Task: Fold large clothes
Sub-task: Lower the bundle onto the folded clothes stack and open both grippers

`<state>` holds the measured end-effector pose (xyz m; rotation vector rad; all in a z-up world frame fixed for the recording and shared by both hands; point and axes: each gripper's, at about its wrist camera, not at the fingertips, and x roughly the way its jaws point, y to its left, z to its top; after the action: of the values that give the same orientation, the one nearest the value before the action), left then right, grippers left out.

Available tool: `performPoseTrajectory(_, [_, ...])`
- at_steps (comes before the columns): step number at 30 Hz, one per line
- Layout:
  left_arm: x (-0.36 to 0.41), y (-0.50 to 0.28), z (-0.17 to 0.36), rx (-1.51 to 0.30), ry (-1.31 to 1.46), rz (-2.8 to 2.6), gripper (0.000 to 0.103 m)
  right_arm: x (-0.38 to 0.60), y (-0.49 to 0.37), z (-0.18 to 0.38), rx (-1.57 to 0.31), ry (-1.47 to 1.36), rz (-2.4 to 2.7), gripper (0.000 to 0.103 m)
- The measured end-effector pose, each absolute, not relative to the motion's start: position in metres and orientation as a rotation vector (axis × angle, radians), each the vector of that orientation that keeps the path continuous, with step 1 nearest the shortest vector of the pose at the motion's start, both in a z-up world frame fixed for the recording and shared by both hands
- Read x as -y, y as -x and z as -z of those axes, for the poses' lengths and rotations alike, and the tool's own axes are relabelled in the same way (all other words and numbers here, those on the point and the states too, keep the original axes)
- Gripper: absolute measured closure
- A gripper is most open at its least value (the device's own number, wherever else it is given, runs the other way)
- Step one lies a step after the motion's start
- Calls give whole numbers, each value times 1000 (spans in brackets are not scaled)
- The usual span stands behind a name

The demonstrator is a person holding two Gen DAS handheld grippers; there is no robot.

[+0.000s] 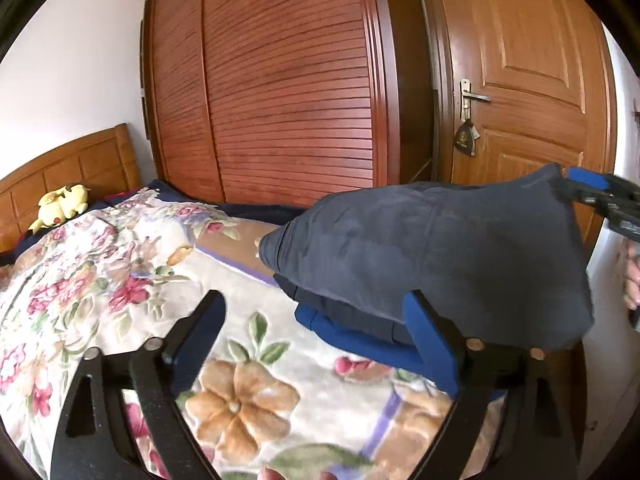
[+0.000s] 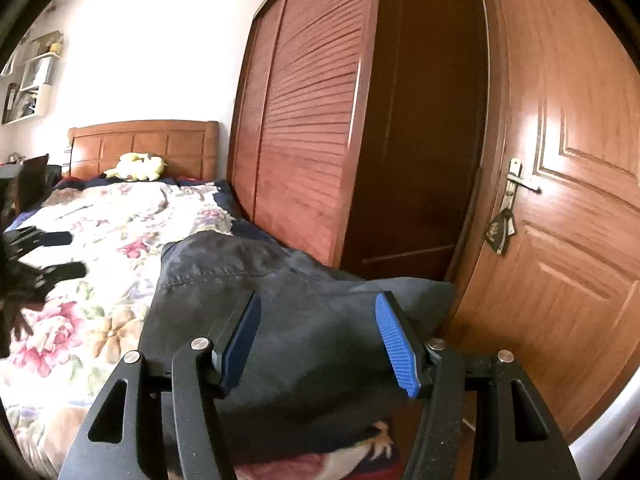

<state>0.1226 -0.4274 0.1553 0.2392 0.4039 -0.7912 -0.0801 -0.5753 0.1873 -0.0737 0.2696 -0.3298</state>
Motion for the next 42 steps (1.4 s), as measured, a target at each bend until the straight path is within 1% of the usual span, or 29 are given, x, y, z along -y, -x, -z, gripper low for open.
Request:
performPoseTrajectory(3, [415,-109,-155,-405,-238,797,9,581,64,-175,-324,59,339,41])
performPoseTrajectory(8, [394,-92,-150,-393,-244,786,9,600,33,-158,-477,49,385,41])
performPoseTrajectory(13, [367,-79,-140,-423,-242,725,9,600,41,-175,-482,33,400,41])
performPoseTrajectory(22, [305,-60,-123,-442,-203,651,9,525,62,-194,-374,78,332,41])
performPoseTrajectory(25, [284,-56,-120,-441,-189,625,9,492,67,-195,-360,92,259,37])
performPoseTrajectory(29, [251,-52,-112,-448,-179,573,9,448,71,-189,-354,106,163,25])
performPoseTrajectory(31, [235,-52,-107,-460,-172,550,9,427,70,-180,-361,102,124,21])
performPoseTrajectory(42, [141,-64,-66,-527,-129,377,9,323,39,-122,-402,97,-148,21])
